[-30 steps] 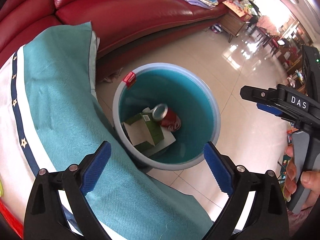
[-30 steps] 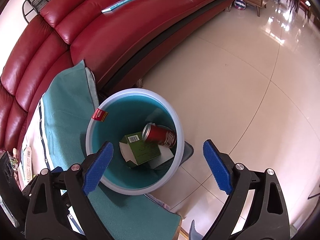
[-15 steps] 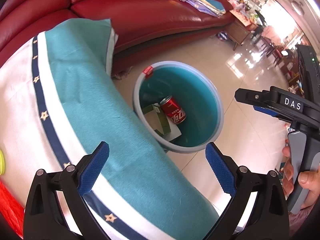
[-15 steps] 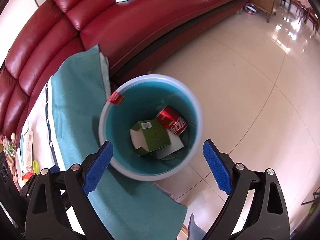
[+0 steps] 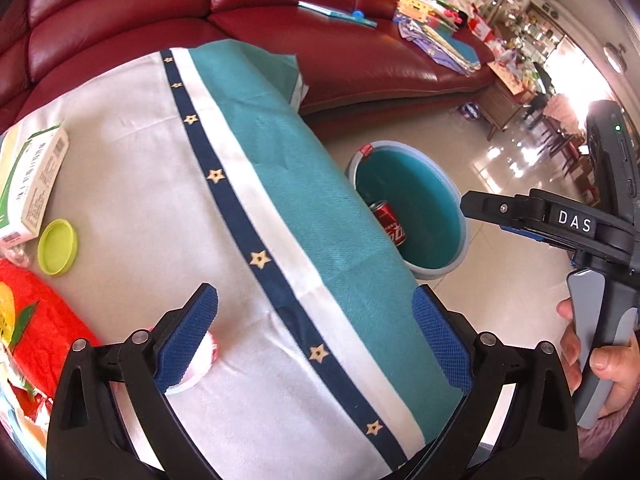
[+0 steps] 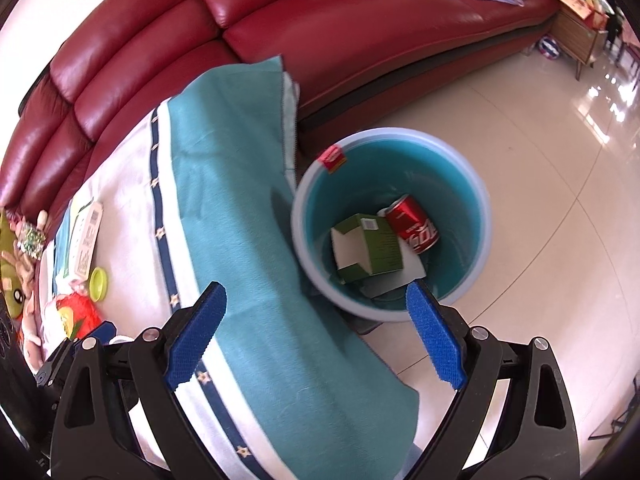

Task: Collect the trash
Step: 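Move both tools back toward the remaining trash on the cloth, then grasp the orange Ovaltine wrapper with the left tool while the right tool grasps the red bag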

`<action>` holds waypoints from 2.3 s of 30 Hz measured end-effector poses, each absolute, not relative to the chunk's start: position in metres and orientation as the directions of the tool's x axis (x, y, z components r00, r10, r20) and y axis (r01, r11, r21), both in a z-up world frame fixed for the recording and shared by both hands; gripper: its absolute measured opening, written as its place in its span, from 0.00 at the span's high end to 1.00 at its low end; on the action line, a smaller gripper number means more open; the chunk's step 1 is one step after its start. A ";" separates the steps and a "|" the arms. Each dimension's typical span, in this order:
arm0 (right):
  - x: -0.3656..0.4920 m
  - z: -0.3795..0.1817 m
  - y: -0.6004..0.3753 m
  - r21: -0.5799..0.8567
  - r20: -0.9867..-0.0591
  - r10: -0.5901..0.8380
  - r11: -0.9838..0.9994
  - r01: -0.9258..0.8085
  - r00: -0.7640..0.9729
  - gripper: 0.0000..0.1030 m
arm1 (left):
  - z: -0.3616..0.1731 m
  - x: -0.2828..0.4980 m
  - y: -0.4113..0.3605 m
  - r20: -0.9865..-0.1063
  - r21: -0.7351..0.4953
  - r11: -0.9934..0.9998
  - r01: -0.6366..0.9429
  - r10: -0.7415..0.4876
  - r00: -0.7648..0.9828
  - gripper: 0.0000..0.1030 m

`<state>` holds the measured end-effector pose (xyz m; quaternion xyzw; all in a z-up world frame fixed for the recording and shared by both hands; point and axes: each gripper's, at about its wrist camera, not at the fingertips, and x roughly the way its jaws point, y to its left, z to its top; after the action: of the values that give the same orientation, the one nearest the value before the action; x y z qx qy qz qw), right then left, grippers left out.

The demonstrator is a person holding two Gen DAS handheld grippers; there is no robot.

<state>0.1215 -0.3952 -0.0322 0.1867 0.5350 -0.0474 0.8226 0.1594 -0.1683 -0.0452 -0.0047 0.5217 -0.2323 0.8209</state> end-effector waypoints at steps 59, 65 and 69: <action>0.177 -0.073 -0.048 0.335 -0.920 0.382 0.881 -0.333 0.083 0.15 | -0.097 0.069 0.116 -0.829 -0.385 0.915 -0.116 -0.288 0.480 0.48; 0.184 -0.092 -0.031 0.345 -0.923 0.383 0.869 -0.355 0.042 0.15 | -0.095 0.071 0.129 -0.826 -0.391 0.911 -0.127 -0.287 0.485 0.46; 0.180 -0.100 -0.033 0.368 -0.916 0.400 0.866 -0.340 0.029 0.15 | -0.094 0.069 0.134 -0.823 -0.395 0.910 -0.122 -0.292 0.488 0.46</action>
<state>0.1801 -0.0327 -0.1000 0.0233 0.6473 0.2581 0.7169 0.0686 0.1337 -0.0945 -0.2055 0.5035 -0.0507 0.8376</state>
